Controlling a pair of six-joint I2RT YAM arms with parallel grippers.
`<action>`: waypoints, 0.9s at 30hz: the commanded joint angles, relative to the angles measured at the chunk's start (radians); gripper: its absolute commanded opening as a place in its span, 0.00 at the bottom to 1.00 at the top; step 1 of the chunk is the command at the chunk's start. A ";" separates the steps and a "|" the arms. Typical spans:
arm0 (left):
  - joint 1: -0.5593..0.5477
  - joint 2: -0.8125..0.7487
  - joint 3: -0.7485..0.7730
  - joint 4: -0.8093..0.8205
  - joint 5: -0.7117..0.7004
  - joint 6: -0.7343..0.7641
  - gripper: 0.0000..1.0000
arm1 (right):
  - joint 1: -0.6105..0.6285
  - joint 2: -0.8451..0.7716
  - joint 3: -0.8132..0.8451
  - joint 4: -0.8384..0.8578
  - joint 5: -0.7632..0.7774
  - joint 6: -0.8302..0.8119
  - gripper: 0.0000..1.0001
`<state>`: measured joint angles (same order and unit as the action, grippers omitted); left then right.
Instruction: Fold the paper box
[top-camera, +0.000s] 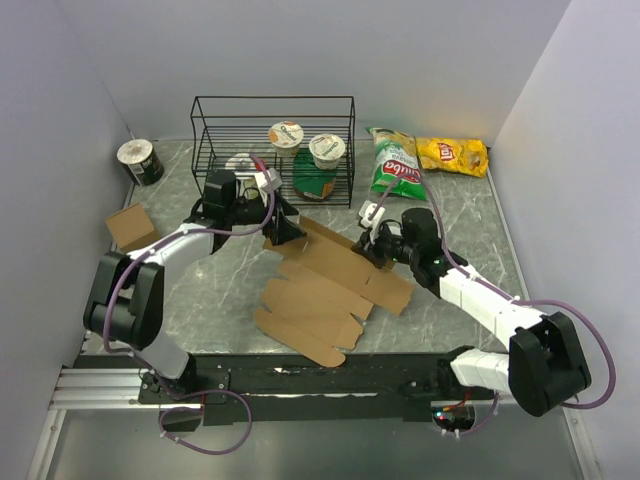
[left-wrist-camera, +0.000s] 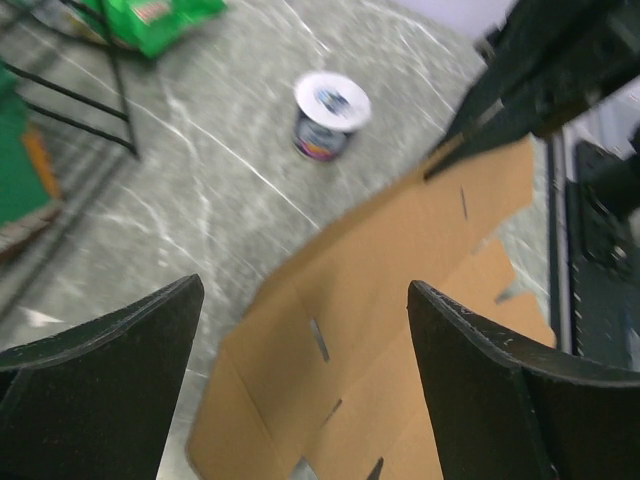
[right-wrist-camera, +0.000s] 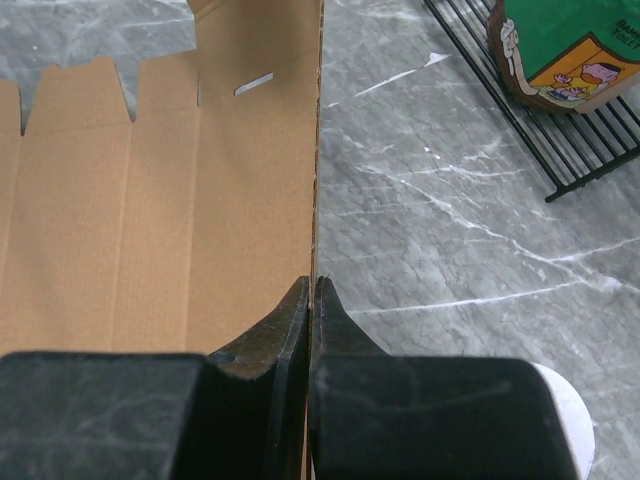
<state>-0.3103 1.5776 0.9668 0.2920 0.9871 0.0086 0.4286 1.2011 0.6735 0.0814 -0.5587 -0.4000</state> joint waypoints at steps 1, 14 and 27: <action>0.002 0.042 0.036 -0.013 0.111 0.050 0.88 | -0.010 -0.006 0.051 -0.002 -0.052 0.013 0.02; -0.036 0.056 -0.040 0.274 0.016 -0.091 0.73 | -0.013 0.008 0.055 -0.003 -0.055 0.016 0.02; -0.118 0.029 -0.062 0.283 -0.204 -0.111 0.30 | -0.016 -0.003 0.038 0.024 -0.007 0.027 0.01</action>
<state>-0.3851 1.6337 0.9035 0.5545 0.8600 -0.0990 0.4160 1.2064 0.6872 0.0601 -0.5816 -0.3817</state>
